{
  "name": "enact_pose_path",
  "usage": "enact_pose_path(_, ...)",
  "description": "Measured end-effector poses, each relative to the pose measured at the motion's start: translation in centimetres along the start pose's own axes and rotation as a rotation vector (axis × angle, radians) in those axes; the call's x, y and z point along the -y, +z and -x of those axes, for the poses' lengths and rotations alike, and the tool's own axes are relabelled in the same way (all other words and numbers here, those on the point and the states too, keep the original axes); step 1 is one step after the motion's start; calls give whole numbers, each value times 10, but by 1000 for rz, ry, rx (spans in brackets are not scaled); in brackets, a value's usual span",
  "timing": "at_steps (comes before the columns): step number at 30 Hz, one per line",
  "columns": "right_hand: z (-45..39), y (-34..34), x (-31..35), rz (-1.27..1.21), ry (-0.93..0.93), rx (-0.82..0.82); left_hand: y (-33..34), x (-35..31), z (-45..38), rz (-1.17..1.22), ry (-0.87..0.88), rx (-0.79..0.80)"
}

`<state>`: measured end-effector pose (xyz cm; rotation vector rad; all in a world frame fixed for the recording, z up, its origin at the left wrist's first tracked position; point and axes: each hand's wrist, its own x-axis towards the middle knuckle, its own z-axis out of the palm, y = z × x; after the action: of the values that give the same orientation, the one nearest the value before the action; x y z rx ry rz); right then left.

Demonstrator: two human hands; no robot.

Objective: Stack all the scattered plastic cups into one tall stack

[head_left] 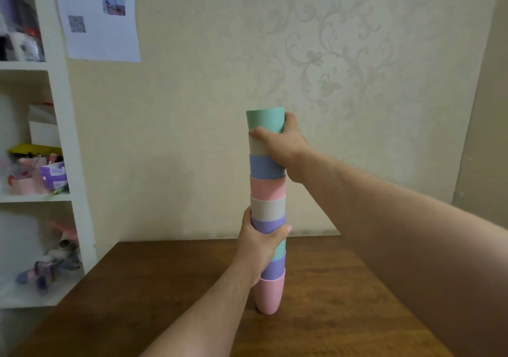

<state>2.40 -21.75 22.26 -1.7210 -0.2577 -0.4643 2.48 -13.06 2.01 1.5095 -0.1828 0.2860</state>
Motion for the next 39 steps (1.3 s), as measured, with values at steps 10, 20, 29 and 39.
enact_pose_path(10, 50, -4, -74, 57, 28, 94, -17, 22, 16, -160, 28, 83)
enact_pose_path(20, 149, 16, -247, 210, 368, 140, -40, 91, 42, -461, -301, 123)
enact_pose_path(29, 90, 26, -275, 334, 358, 143, -37, 91, -10, -675, -238, 145)
enact_pose_path(39, 55, 35, -303, 334, 333, 96, -33, 115, -57, -752, -180, 116)
